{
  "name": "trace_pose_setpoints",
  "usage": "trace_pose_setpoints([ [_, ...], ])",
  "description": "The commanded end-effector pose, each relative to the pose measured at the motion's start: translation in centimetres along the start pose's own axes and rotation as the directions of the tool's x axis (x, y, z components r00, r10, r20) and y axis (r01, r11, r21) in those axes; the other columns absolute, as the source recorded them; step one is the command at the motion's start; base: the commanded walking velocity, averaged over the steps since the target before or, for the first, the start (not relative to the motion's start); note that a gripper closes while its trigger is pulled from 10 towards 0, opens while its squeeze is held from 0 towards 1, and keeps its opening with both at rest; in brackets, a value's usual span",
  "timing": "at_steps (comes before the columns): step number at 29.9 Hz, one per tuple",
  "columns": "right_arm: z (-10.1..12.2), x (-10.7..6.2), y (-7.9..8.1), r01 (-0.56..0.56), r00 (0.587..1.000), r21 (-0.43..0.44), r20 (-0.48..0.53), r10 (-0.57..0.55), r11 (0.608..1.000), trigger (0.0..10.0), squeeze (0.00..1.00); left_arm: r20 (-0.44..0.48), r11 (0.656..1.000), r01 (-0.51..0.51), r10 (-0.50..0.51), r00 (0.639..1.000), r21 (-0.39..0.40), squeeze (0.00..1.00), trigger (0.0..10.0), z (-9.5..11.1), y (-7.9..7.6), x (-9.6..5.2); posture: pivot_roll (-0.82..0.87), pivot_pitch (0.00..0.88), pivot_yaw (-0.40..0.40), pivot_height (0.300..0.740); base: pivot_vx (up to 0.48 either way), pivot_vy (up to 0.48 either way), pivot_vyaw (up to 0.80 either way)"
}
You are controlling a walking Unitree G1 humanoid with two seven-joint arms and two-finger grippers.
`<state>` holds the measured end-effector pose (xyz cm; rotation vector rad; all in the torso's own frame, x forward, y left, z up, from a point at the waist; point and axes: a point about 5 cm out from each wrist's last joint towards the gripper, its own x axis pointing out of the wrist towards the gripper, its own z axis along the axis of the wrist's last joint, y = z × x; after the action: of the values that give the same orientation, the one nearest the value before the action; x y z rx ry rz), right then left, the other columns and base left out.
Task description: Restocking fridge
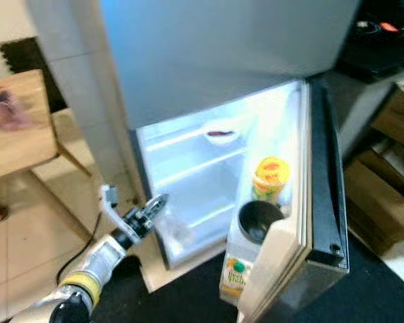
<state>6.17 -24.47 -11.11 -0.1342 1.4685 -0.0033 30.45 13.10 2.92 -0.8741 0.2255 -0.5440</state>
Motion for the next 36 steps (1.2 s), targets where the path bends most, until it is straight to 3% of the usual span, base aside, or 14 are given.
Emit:
trace_pose_setpoints([
  [1,-0.8,0.0,0.3,-0.013,0.999,-0.001,-0.037,0.013,1.000,10.0,0.00,0.002,0.985,-0.169,0.169,0.986,0.034,0.00,10.0,0.3,2.3,-2.3,-0.09,0.064,0.050,0.740,0.000,0.000,-0.77],
  [2,-0.8,0.0,0.3,-0.013,0.999,-0.001,-0.037,0.013,1.000,10.0,0.00,0.002,0.985,-0.169,0.169,0.986,0.034,0.00,10.0,0.3,2.3,-2.3,-0.09,0.064,0.050,0.740,0.000,0.000,-0.77],
  [4,-1.0,0.1,0.3,-0.021,0.999,0.001,-0.049,0.021,1.000,10.0,0.00,-0.022,0.953,-0.301,0.302,0.953,0.041,0.00,10.0,-0.3,4.0,-4.6,-0.09,0.065,0.051,0.740,0.000,0.000,-0.77],
  [8,-1.2,0.1,0.4,-0.028,0.998,0.004,-0.057,0.028,1.000,10.0,0.00,-0.054,0.911,-0.409,0.411,0.910,0.052,0.00,10.0,-1.2,5.3,-6.9,-0.10,0.066,0.051,0.740,0.000,0.000,-0.77],
  [9,-1.2,0.1,0.4,-0.028,0.998,0.004,-0.057,0.028,1.000,10.0,0.00,-0.054,0.911,-0.409,0.411,0.910,0.052,0.00,10.0,-1.2,5.3,-6.9,-0.10,0.066,0.051,0.740,0.000,0.000,-0.77],
  [12,-1.4,0.1,0.5,-0.030,0.998,0.004,-0.063,0.030,1.000,10.0,0.00,-0.110,0.842,-0.533,0.539,0.835,0.075,0.00,10.0,-2.9,6.6,-10.0,-0.09,0.067,0.051,0.740,0.000,0.000,-0.77],
  [15,-1.4,0.1,0.5,-0.030,0.998,0.004,-0.063,0.030,1.000,10.0,0.00,-0.110,0.842,-0.533,0.539,0.835,0.075,0.00,10.0,-2.9,6.6,-10.0,-0.09,0.067,0.051,0.740,0.000,0.000,-0.77],
  [17,-1.4,0.1,0.5,-0.029,0.998,0.005,-0.063,0.029,1.000,10.0,0.00,-0.174,0.791,-0.601,0.611,0.772,0.110,0.00,10.0,-4.5,7.3,-12.4,-0.09,0.065,0.049,0.740,0.000,0.000,-0.77],
  [18,-1.4,0.1,0.5,-0.029,0.998,0.005,-0.063,0.029,1.000,10.0,0.00,-0.174,0.791,-0.601,0.611,0.772,0.110,0.00,10.0,-4.5,7.3,-12.4,-0.09,0.065,0.049,0.740,0.000,0.000,-0.77],
  [19,-1.3,0.1,0.5,-0.029,0.998,0.003,-0.062,0.029,1.000,10.0,0.00,-0.212,0.765,-0.630,0.643,0.736,0.132,0.00,10.0,-5.4,7.5,-13.6,-0.09,0.062,0.048,0.740,0.000,0.000,-0.77],
  [21,-1.3,0.1,0.5,-0.029,0.998,0.003,-0.062,0.029,1.000,10.0,0.00,-0.212,0.765,-0.630,0.643,0.736,0.132,0.00,10.0,-5.4,7.5,-13.6,-0.09,0.062,0.048,0.740,0.000,0.000,-0.77],
  [23,-1.1,0.0,0.4,-0.027,0.998,0.000,-0.059,0.027,1.000,10.0,0.00,-0.262,0.731,-0.661,0.680,0.685,0.170,0.00,10.0,-6.7,7.6,-15.3,-0.09,0.057,0.044,0.740,0.000,0.000,-0.77],
  [26,-0.9,0.0,0.2,-0.026,0.998,-0.005,-0.056,0.025,1.000,10.0,0.00,-0.285,0.715,-0.670,0.696,0.659,0.199,0.00,10.0,-7.2,7.6,-15.5,-0.08,0.049,0.038,0.740,0.000,0.000,-0.77],
  [36,-0.1,-0.2,-0.8,-0.007,1.000,-0.028,-0.030,0.006,1.000,10.0,0.00,-0.298,0.714,-0.657,0.699,0.650,0.241,0.00,10.0,-7.7,7.3,-14.6,-0.08,0.029,0.030,0.740,0.000,0.000,-0.77],
])
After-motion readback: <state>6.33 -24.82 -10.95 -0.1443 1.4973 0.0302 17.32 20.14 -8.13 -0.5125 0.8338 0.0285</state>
